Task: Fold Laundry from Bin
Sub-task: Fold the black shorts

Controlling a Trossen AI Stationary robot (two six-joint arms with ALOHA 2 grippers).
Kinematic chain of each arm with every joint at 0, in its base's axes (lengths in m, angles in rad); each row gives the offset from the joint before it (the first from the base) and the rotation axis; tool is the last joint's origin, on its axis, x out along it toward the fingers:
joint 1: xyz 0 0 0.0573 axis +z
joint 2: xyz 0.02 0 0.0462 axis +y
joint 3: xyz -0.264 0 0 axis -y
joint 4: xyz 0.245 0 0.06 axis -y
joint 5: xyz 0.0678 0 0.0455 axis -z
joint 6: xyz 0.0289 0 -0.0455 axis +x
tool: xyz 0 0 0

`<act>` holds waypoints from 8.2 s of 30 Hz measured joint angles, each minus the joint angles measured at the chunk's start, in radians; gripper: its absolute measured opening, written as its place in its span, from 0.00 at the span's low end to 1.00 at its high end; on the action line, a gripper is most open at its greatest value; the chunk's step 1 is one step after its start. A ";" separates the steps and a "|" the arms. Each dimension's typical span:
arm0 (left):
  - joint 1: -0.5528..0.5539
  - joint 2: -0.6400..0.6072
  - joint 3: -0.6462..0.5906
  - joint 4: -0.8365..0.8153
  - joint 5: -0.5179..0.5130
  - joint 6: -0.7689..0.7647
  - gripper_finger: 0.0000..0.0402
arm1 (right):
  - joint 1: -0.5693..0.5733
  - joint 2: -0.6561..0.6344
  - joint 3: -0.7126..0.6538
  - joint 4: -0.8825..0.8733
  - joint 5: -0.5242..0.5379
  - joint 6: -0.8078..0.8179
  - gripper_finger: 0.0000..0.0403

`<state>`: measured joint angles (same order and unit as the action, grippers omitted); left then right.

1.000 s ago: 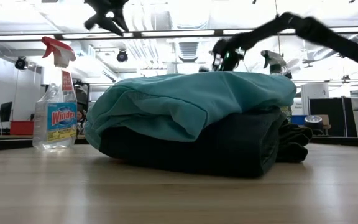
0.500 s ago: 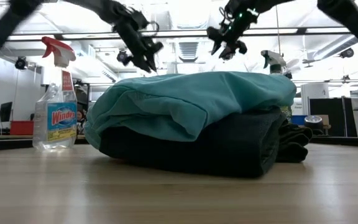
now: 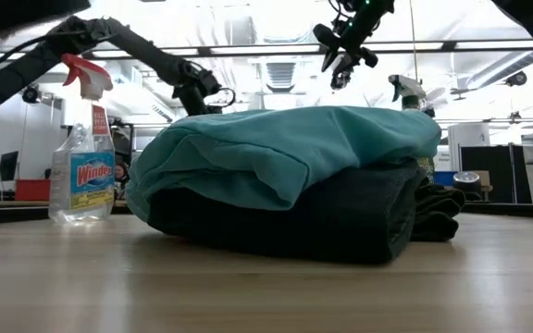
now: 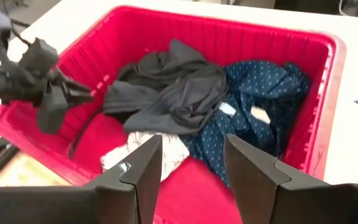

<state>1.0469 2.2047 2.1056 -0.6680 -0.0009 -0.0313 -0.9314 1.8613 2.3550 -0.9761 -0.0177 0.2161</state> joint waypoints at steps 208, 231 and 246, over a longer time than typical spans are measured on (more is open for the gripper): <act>-0.829 -0.444 0.241 -0.503 -0.245 -0.404 0.02 | 0.329 -0.231 -0.082 -0.435 -0.483 -0.496 0.39; -0.929 -0.445 0.241 -0.511 -0.357 -0.466 0.03 | 0.386 -0.255 -0.805 0.278 -0.362 -0.373 0.37; -0.928 -0.504 0.241 -0.588 -0.357 -0.433 0.03 | 0.386 -0.397 -0.806 0.317 -0.382 -0.372 0.02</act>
<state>0.1184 1.7011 2.3466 -1.2563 -0.3575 -0.4647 -0.5457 1.4645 1.5489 -0.6588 -0.4000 -0.1559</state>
